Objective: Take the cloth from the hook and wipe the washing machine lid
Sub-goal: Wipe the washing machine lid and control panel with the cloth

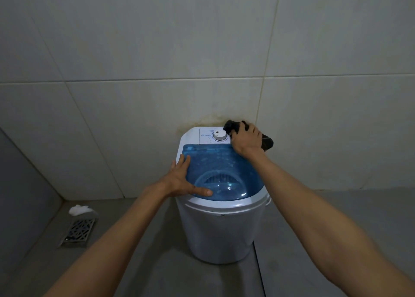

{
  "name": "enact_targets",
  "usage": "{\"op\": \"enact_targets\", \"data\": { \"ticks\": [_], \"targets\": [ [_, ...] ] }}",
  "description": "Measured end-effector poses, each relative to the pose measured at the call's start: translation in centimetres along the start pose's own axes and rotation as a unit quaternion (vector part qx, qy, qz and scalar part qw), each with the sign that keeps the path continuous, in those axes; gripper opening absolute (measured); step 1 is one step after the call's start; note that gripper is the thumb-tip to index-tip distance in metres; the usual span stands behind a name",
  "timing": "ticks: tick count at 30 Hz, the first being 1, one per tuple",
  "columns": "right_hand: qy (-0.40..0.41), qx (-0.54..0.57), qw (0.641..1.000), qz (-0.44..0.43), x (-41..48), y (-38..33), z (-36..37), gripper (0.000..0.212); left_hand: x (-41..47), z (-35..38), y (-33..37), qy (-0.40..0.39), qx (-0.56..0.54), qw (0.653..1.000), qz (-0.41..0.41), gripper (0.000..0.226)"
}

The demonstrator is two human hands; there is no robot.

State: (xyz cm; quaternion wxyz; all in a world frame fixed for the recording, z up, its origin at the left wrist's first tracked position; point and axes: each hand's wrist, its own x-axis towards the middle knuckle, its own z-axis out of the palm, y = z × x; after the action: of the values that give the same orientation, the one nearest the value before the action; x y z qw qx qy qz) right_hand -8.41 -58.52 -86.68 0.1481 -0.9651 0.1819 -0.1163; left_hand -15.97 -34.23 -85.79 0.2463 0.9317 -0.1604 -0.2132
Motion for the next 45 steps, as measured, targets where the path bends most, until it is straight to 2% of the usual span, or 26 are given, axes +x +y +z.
{"op": "enact_targets", "data": {
  "ticks": [4,7,9,10,12,13,15,17,18,20,23,25,27,30,33,35,38,39,41,45],
  "targets": [
    [-0.005,-0.016,0.995,0.096,-1.0,-1.9,0.6,0.06,0.1,-0.1,0.0,-0.006,-0.006,1.0,0.0,0.137],
    [0.089,0.049,0.992,0.078,-2.5,-1.4,0.9,0.043,0.2,-0.1,-0.1,-0.006,-0.004,1.0,-0.002,0.136],
    [0.176,0.197,0.963,0.056,-3.4,-0.9,0.4,0.03,0.1,-0.1,-0.2,-0.002,0.0,1.0,0.0,0.136],
    [0.19,0.275,0.941,0.055,-3.8,-0.7,-0.1,0.029,0.2,-0.1,-0.3,-0.003,0.001,1.0,0.004,0.136],
    [0.163,0.381,0.909,0.033,-3.9,-1.3,-0.9,0.027,0.2,0.0,-0.2,-0.003,0.002,1.0,0.008,0.136],
    [0.132,0.392,0.911,0.003,-4.0,-1.9,-1.2,0.028,0.2,0.0,-0.1,-0.002,0.003,1.0,0.006,0.137],
    [0.042,0.33,0.938,-0.093,-3.5,-3.4,-1.2,0.04,0.3,0.1,-0.2,0.0,0.001,1.0,0.001,0.138],
    [-0.072,0.18,0.964,-0.18,-2.8,-4.7,-0.8,0.059,0.2,0.1,-0.1,0.002,0.003,1.0,0.001,0.137],
    [-0.105,0.103,0.967,-0.209,-2.3,-4.9,-0.8,0.062,0.2,0.1,-0.1,0.002,0.003,1.0,0.002,0.136],
    [-0.1,0.008,0.958,-0.27,-1.4,-4.2,-1.1,0.055,0.2,0.1,-0.2,0.003,-0.002,1.0,0.004,0.136],
    [-0.077,-0.041,0.944,-0.318,-0.1,-2.1,-1.3,0.054,0.5,0.1,-0.5,0.0,-0.011,1.0,0.008,0.138],
    [-0.085,-0.048,0.947,-0.306,0.6,-2.0,-1.2,0.051,0.5,0.2,-0.6,0.002,-0.013,1.0,0.009,0.138],
    [-0.078,-0.041,0.962,-0.26,0.4,-2.8,-0.5,0.049,0.6,0.3,-0.7,0.002,-0.011,1.0,0.008,0.138],
    [-0.023,-0.023,0.99,-0.138,-0.9,-5.4,1.2,0.049,0.6,0.4,-0.6,0.001,-0.002,1.0,0.004,0.138],
    [-0.022,0.0,0.999,-0.024,-2.0,-8.5,2.3,0.056,0.7,0.4,-0.7,-0.003,-0.002,1.0,0.002,0.139],
    [-0.014,0.005,0.998,-0.057,-2.0,-8.0,2.0,0.055,0.6,0.4,-0.6,-0.006,0.004,1.0,0.001,0.139],
    [-0.046,0.027,0.979,-0.198,-1.8,-4.4,0.9,0.051,0.5,0.3,-0.6,-0.005,0.006,1.0,0.0,0.137],
    [-0.059,0.029,0.973,-0.221,-1.7,-3.1,0.6,0.052,0.4,0.3,-0.6,-0.006,0.006,1.0,0.003,0.137],
    [-0.061,0.023,0.975,-0.21,-1.8,-1.6,0.4,0.057,0.4,0.3,-0.5,-0.007,0.005,1.0,0.007,0.137],
    [-0.043,0.029,0.996,-0.078,-2.3,-2.0,0.6,0.064,0.3,0.3,-0.4,-0.009,0.001,1.0,0.008,0.136]
  ]
}}
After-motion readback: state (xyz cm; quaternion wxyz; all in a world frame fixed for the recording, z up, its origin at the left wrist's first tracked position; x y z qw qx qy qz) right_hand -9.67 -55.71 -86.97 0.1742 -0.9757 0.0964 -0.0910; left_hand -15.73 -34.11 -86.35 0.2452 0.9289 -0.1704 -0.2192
